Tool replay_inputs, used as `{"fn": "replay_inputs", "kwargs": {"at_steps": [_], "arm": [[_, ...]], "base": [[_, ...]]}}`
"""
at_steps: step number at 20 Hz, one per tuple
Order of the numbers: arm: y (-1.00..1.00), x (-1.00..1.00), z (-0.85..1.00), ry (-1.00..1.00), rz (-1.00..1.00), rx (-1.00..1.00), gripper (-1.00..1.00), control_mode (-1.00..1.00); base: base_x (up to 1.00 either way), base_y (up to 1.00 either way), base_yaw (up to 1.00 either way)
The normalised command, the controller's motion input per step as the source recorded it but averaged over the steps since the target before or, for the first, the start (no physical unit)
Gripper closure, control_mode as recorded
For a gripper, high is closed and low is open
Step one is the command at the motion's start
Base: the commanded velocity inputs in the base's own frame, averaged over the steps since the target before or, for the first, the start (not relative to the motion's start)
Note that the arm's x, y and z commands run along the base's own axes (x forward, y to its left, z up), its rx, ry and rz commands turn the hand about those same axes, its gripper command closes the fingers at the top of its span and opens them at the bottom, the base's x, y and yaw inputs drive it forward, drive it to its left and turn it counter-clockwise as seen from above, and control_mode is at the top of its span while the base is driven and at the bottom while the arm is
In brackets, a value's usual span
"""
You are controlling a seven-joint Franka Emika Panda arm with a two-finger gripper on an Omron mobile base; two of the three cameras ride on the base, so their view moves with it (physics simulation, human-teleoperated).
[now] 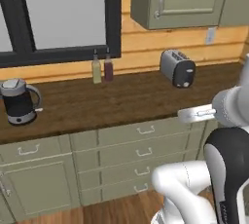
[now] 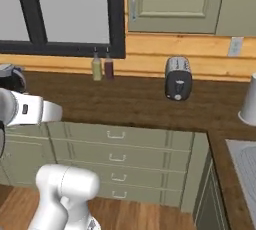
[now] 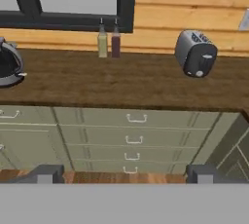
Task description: Navigate to the toaster oven.
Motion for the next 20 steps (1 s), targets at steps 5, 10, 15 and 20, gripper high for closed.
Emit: {"fn": "replay_inputs", "kwargs": {"at_steps": [5, 10, 15, 20], "arm": [[0.00, 0.00, 0.00, 0.00, 0.00, 0.00, -1.00, 1.00], [0.00, 0.00, 0.00, 0.00, 0.00, 0.00, -1.00, 1.00], [0.00, 0.00, 0.00, 0.00, 0.00, 0.00, -1.00, 1.00], [0.00, 0.00, 0.00, 0.00, 0.00, 0.00, -1.00, 1.00]], "base": [[0.00, 1.00, 0.66], [0.00, 1.00, 0.64], [0.15, 1.00, 0.52], [0.77, 1.00, 0.05]]}}
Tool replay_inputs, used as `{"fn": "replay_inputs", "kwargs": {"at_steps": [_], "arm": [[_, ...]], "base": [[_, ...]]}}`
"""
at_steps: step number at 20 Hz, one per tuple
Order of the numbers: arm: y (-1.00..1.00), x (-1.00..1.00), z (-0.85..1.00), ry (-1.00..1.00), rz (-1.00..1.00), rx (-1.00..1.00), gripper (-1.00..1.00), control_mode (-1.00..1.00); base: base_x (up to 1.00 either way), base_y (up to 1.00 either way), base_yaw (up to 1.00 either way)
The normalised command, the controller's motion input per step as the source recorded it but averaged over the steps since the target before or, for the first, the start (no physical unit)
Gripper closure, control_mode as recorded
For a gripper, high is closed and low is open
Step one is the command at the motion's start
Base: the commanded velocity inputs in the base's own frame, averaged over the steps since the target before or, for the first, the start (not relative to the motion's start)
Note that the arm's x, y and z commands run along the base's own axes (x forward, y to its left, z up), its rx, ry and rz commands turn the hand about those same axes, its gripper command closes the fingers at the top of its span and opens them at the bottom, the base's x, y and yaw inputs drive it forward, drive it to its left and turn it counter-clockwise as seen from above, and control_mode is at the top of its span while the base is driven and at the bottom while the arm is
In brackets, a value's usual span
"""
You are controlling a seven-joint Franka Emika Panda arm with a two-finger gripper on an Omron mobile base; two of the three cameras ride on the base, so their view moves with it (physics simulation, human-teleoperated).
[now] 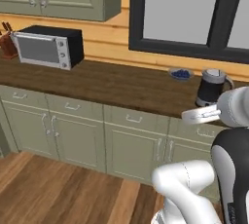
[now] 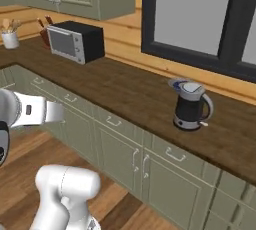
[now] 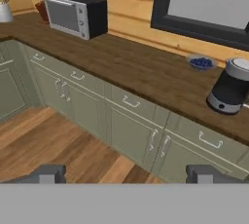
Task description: Navigate to the toaster oven.
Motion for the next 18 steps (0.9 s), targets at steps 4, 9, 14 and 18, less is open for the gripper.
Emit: {"fn": "replay_inputs", "kwargs": {"at_steps": [4, 9, 14, 18], "arm": [[0.00, 0.00, 0.00, 0.00, 0.00, 0.00, -1.00, 1.00], [0.00, 0.00, 0.00, 0.00, 0.00, 0.00, -1.00, 1.00], [0.00, 0.00, 0.00, 0.00, 0.00, 0.00, -1.00, 1.00], [0.00, 0.00, 0.00, 0.00, 0.00, 0.00, -1.00, 1.00]], "base": [[0.66, 1.00, -0.11], [0.64, 1.00, -0.32], [0.65, 1.00, -0.46], [0.21, 1.00, -0.37]]}}
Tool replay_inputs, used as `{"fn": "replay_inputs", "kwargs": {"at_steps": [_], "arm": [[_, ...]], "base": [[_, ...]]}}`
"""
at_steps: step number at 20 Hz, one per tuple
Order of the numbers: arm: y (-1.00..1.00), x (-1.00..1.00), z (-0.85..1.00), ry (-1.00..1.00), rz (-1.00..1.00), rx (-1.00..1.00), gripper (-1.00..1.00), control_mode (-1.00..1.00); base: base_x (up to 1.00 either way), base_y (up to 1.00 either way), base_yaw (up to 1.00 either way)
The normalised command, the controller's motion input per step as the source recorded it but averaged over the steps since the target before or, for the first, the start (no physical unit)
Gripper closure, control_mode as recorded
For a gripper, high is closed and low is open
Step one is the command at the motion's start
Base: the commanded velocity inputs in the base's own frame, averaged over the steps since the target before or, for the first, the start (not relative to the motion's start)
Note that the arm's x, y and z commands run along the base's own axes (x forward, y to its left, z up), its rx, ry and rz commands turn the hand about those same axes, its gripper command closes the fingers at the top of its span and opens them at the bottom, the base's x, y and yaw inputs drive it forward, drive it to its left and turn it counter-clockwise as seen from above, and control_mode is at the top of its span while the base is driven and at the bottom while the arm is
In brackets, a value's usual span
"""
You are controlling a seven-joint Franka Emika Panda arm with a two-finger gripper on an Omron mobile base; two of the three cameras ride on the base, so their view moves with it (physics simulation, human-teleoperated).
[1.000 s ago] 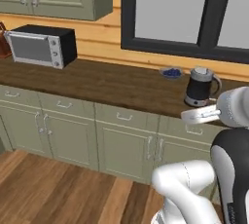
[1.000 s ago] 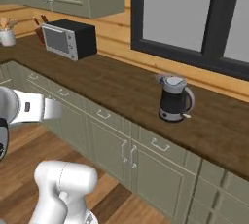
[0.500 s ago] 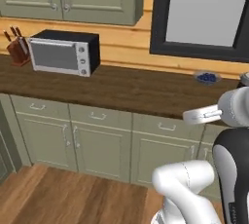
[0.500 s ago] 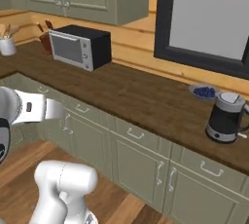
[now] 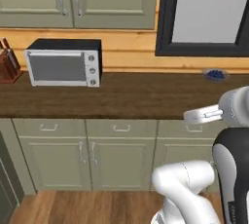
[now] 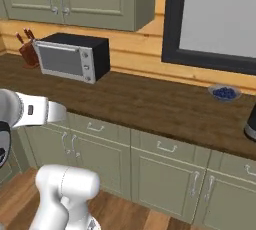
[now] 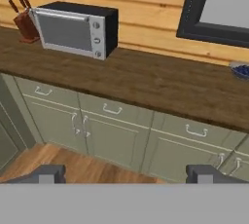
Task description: Navigate to the toaster oven.
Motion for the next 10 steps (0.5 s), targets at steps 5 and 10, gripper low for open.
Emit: {"fn": "replay_inputs", "kwargs": {"at_steps": [5, 10], "arm": [[0.00, 0.00, 0.00, 0.00, 0.00, 0.00, -1.00, 1.00], [0.00, 0.00, 0.00, 0.00, 0.00, 0.00, -1.00, 1.00]], "base": [[0.00, 1.00, -0.32], [0.38, 1.00, -0.31]]}}
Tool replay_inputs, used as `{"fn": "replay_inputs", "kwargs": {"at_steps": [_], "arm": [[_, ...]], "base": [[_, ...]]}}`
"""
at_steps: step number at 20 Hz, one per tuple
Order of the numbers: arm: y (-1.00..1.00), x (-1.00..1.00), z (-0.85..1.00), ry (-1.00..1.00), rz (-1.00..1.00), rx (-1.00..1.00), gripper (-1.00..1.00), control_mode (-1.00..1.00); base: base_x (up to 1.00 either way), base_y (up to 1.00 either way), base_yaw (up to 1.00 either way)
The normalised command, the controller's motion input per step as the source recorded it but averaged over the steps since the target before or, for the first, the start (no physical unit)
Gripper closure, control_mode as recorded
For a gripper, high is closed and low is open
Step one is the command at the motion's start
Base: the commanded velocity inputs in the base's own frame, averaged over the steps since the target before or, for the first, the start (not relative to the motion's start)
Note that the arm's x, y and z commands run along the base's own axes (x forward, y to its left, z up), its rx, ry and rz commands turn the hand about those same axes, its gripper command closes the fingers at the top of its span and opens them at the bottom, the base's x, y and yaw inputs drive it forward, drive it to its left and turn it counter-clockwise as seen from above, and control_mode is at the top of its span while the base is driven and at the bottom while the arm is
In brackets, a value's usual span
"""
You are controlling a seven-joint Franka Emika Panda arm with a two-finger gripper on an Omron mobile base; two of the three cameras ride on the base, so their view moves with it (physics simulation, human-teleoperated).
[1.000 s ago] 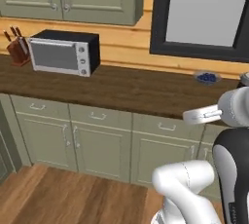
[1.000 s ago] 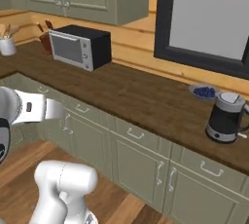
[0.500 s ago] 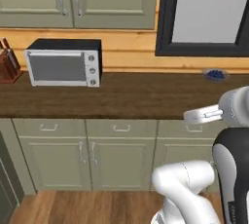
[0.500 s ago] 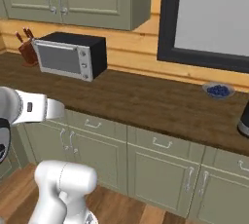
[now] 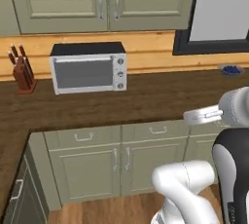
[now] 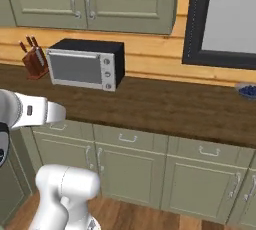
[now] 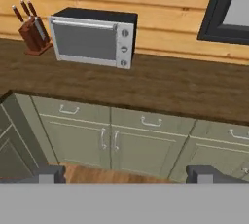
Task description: Navigate to the toaster oven.
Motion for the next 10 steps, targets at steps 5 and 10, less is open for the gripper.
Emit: {"fn": "replay_inputs", "kwargs": {"at_steps": [5, 10], "arm": [[0.00, 0.00, 0.00, 0.00, 0.00, 0.00, -1.00, 1.00], [0.00, 0.00, 0.00, 0.00, 0.00, 0.00, -1.00, 1.00]], "base": [[0.89, 0.76, -0.30], [0.74, 0.63, -0.23]]}}
